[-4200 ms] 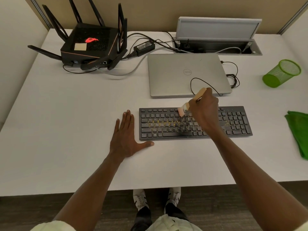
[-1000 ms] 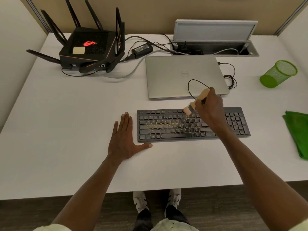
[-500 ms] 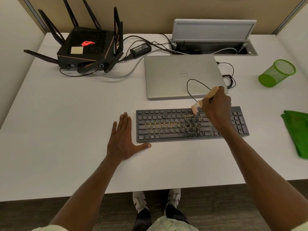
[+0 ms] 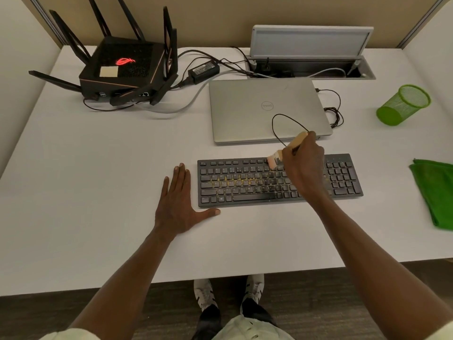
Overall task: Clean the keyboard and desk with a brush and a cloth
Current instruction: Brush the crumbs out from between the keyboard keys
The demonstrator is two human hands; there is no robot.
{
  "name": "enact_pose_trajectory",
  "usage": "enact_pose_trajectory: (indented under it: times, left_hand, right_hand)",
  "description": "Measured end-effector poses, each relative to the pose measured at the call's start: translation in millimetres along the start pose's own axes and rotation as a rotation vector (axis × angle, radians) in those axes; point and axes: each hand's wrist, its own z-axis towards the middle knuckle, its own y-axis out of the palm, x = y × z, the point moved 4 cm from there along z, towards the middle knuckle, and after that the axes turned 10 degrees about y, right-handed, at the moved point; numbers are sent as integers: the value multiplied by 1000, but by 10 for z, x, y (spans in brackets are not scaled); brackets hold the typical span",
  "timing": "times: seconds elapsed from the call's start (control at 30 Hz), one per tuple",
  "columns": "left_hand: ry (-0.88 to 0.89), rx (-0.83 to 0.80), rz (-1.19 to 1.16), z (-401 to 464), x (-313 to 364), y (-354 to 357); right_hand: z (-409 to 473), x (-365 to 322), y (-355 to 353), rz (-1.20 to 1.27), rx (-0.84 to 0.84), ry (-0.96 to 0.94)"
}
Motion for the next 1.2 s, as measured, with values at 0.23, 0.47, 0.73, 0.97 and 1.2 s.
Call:
enact_pose_trajectory:
  times: [0.23, 0.47, 0.73, 0.97, 1.2]
  left_hand:
    - [-2, 0, 2, 2, -5, -4]
    - [-2, -5, -7, 3, -10, -2]
    - [-14, -13, -9, 9, -11, 6]
    - [-13, -5, -8, 4, -3, -6]
    - [-13, -8, -2, 6, -2, -6]
  right_hand:
    - [-103, 33, 76, 0, -37, -19]
    - [-47, -29, 28, 1, -24, 2]
    - [-61, -39, -14, -24, -34, -32]
    - [-93, -31, 83, -69, -80, -38]
    - [-69, -166, 125, -33, -38, -42]
